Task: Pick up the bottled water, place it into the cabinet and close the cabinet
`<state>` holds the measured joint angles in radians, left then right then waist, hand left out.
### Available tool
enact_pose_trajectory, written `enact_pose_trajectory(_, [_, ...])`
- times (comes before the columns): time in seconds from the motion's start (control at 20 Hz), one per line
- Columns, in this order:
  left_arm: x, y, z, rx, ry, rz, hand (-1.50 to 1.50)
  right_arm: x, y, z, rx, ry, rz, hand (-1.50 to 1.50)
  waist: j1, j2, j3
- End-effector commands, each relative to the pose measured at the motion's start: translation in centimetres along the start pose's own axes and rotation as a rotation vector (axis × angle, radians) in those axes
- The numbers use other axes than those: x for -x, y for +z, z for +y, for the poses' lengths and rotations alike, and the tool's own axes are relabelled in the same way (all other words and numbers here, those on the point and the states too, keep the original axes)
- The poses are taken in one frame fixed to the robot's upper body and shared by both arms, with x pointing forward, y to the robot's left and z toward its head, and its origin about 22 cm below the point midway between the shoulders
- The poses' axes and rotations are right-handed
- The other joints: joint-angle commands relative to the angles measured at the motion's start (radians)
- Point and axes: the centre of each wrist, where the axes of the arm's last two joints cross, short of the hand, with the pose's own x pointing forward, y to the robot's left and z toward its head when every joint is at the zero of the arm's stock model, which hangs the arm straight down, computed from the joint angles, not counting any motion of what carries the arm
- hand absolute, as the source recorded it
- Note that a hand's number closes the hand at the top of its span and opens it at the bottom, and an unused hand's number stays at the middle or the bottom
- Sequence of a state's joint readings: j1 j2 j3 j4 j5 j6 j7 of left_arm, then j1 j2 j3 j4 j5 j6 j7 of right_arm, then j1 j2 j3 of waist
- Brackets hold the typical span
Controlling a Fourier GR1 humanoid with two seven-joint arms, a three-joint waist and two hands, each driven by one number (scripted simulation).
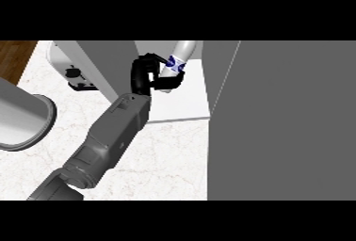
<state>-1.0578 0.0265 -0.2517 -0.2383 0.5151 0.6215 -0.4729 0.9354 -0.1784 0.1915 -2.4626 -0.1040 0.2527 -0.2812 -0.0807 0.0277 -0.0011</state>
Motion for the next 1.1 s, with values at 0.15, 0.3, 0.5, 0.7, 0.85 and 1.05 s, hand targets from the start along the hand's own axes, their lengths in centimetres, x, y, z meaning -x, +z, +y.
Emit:
enact_pose_trajectory(0.15, [0.0,-2.1,3.1,-0.054,-0.144,-0.064,-1.5,-1.0,-0.1,-0.2,-0.007,-0.059,-0.043,-1.5,-0.019,0.01,0.0])
enact_pose_trajectory(0.3, [-0.9,-1.4,0.7,-0.088,-0.176,-0.099,-1.5,-0.7,-0.1,0.3,-0.03,-0.048,-0.045,-1.5,-0.032,0.009,0.0])
enact_pose_trajectory(0.5, [-0.8,-1.7,1.3,-0.101,-0.213,-0.107,-1.5,-0.3,0.6,-0.4,-0.032,-0.067,-0.04,-1.5,-0.045,0.007,0.001])
enact_pose_trajectory(0.7, [-2.7,-2.3,0.4,0.009,-0.138,-0.12,-1.5,-1.0,0.4,-0.3,-0.053,-0.077,-0.028,-1.5,-0.027,0.007,0.0])
enact_pose_trajectory(0.85, [-4.2,-2.8,0.2,0.048,0.013,-0.198,-1.5,-0.4,0.3,0.2,-0.054,-0.091,-0.022,-1.5,-0.015,0.007,-0.002])
enact_pose_trajectory(1.05, [-4.9,-3.1,0.3,0.091,0.143,-0.25,-1.5,-0.7,0.6,0.1,-0.047,-0.083,-0.029,-1.5,-0.002,-0.001,-0.001])
